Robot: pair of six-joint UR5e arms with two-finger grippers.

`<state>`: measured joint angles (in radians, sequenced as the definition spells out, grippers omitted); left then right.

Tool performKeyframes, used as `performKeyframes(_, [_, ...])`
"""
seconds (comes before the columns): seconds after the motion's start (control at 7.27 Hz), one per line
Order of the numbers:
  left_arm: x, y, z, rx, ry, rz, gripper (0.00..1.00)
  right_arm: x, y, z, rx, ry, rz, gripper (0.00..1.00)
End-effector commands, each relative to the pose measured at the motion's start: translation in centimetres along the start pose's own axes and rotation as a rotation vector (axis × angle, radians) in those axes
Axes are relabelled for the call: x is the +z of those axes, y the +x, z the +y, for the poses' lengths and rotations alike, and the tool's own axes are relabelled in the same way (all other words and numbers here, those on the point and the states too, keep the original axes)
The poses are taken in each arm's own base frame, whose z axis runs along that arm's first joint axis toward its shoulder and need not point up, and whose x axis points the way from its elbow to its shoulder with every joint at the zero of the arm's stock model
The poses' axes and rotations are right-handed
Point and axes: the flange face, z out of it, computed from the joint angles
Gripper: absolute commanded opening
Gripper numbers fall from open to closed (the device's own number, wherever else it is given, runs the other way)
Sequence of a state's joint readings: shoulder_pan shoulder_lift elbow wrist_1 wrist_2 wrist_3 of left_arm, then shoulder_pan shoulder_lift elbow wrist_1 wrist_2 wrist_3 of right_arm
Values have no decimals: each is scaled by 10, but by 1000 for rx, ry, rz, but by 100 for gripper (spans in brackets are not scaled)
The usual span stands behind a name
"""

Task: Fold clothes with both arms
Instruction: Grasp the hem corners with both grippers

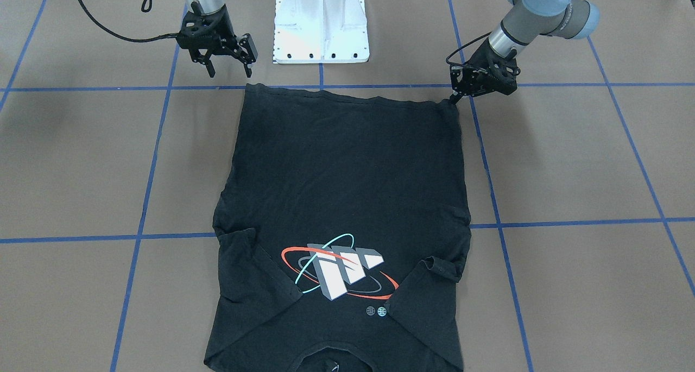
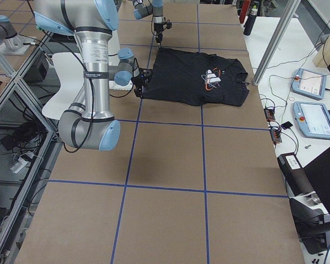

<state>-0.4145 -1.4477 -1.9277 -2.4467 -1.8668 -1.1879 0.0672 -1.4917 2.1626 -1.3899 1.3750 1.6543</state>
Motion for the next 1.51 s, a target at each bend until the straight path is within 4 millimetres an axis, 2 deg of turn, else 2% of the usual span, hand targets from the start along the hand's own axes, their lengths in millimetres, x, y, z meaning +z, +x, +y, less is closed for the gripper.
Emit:
performKeyframes(0.0, [-2,2,-1,0,3,5,0,22,-10,20,23,15,-12,93])
performKeyframes(0.28, [-2,2,0,1,2,5,0,33,-7,26,11,30,5,80])
performKeyframes(0.69, [-2,2,0,1,0,6,0,31,-13,26,14,29,-6,53])
performKeyframes(0.83, [-2,3,0,1,1,7,0,31,-16,28,15,28,-10,48])
performKeyframes(1.38, [-2,2,0,1,-1,6,0,36,-14,31,7,27,0,47])
